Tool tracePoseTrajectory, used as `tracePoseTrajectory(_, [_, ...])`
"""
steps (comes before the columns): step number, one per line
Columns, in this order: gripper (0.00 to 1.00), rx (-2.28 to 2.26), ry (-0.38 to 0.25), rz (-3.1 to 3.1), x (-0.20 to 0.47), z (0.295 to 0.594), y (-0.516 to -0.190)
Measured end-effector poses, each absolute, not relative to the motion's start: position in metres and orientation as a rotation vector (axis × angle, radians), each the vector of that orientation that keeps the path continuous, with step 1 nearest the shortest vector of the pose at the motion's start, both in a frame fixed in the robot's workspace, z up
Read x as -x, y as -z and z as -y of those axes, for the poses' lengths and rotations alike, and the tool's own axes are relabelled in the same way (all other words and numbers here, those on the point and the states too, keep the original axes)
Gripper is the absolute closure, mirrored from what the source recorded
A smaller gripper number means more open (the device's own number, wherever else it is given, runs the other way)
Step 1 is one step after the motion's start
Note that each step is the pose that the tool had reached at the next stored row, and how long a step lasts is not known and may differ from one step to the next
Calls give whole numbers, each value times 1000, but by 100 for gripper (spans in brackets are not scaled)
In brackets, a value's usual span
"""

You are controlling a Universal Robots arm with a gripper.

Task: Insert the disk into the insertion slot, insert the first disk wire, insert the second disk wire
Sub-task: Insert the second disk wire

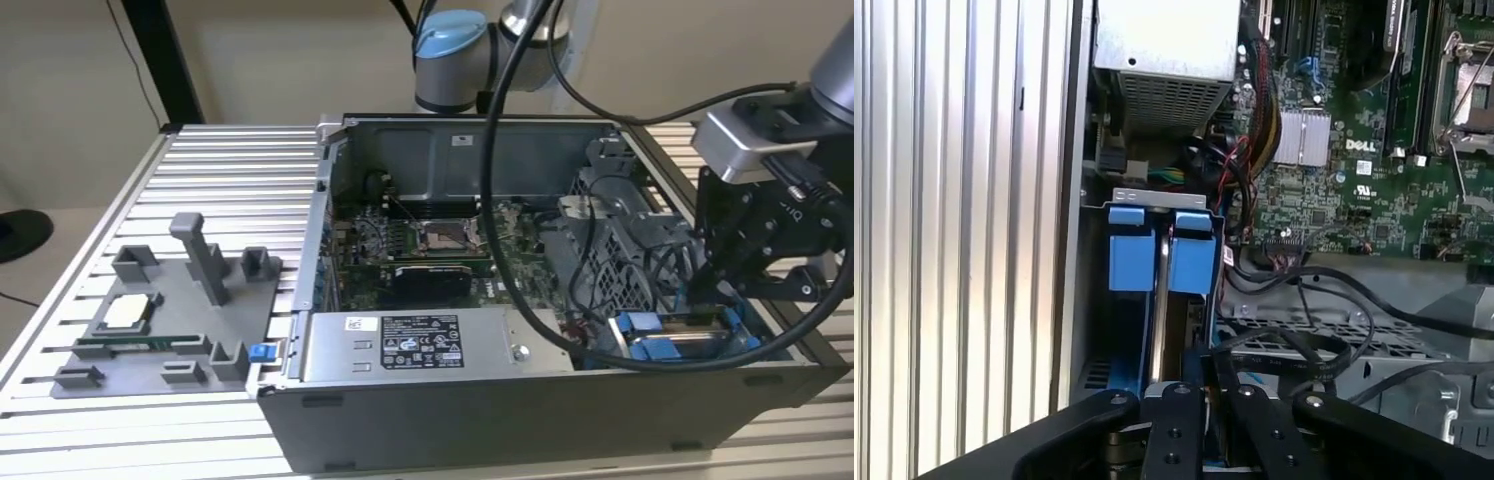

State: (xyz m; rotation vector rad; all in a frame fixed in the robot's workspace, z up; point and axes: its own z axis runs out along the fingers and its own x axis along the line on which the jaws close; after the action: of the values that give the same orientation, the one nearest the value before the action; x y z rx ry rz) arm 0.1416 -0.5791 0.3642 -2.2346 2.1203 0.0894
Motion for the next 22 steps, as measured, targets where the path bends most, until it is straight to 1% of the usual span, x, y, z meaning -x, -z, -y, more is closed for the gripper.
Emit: tracePoseTrajectory(22, [100, 2237, -86, -2115, -140, 582, -356])
